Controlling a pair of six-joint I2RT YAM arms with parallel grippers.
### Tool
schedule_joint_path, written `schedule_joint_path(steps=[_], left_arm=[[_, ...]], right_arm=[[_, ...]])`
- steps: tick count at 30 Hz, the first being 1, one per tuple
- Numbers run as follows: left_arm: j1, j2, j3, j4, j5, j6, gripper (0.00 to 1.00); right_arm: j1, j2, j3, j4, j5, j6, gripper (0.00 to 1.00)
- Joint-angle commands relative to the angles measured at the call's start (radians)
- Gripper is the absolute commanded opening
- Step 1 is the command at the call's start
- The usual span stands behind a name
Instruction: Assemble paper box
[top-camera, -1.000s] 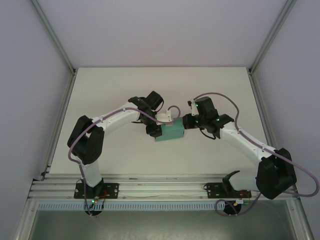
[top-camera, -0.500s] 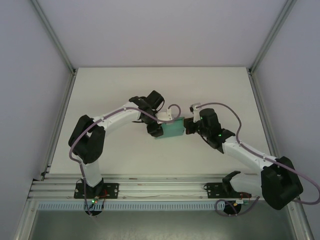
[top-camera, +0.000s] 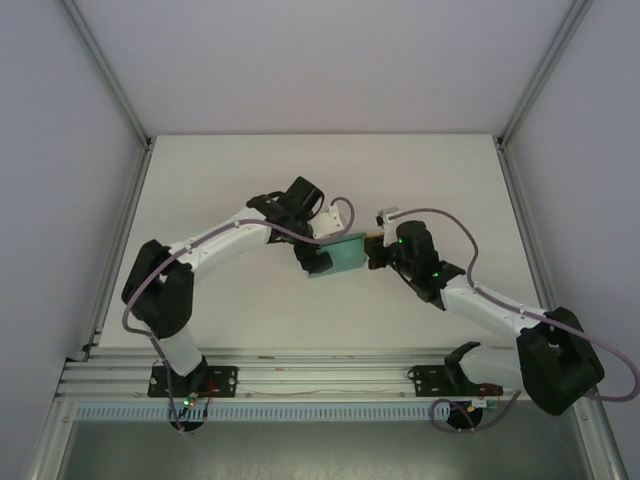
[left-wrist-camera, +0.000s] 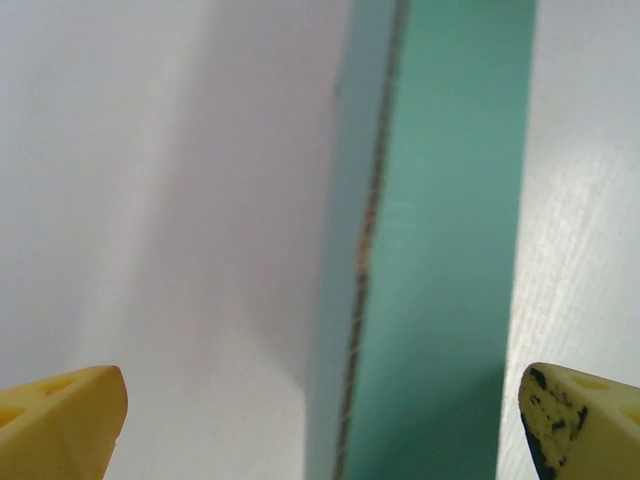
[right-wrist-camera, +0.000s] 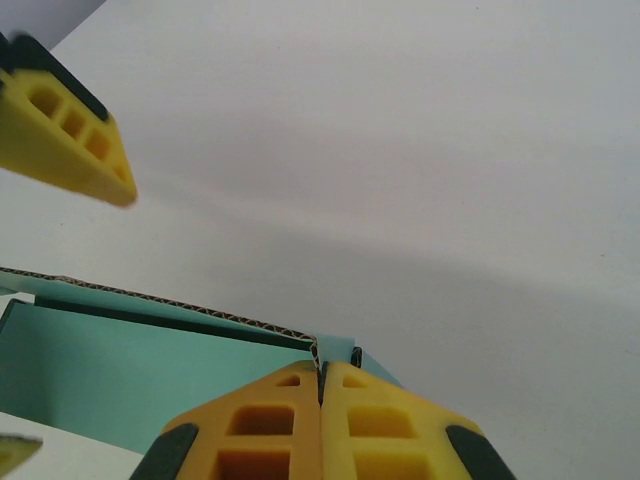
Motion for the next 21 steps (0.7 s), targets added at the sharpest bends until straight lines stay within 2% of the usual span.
schedule_joint_path(steps=[1, 6, 9, 15, 17, 21], left_arm=[[0.019, -0.071, -0.038, 0.087, -0.121, -0.174, 1.00], [0.031, -0.183, -0.155, 0.147, -0.212, -0.383, 0.97], [0.032, -0.258, -0.230, 0.163, -0.226, -0.459, 0.91], [0.031, -0.340, -0.306, 0.182, -0.233, -0.553, 0.69], [0.032, -0.333, -0.307, 0.200, -0.211, -0.556, 0.66], [0.031, -0.280, -0.259, 0.175, -0.181, -0.566, 0.49]], right_arm=[[0.031, 0.041, -0.038, -0.100, 0.060, -0.021, 0.00], [0.072, 0.089, 0.000, -0.149, 0.151, -0.013, 0.00], [0.076, 0.103, 0.019, -0.173, 0.179, -0.003, 0.00], [0.093, 0.130, 0.057, -0.216, 0.230, 0.001, 0.00], [0.110, 0.139, 0.066, -0.218, 0.241, -0.006, 0.00], [0.141, 0.134, 0.089, -0.240, 0.274, 0.001, 0.00]])
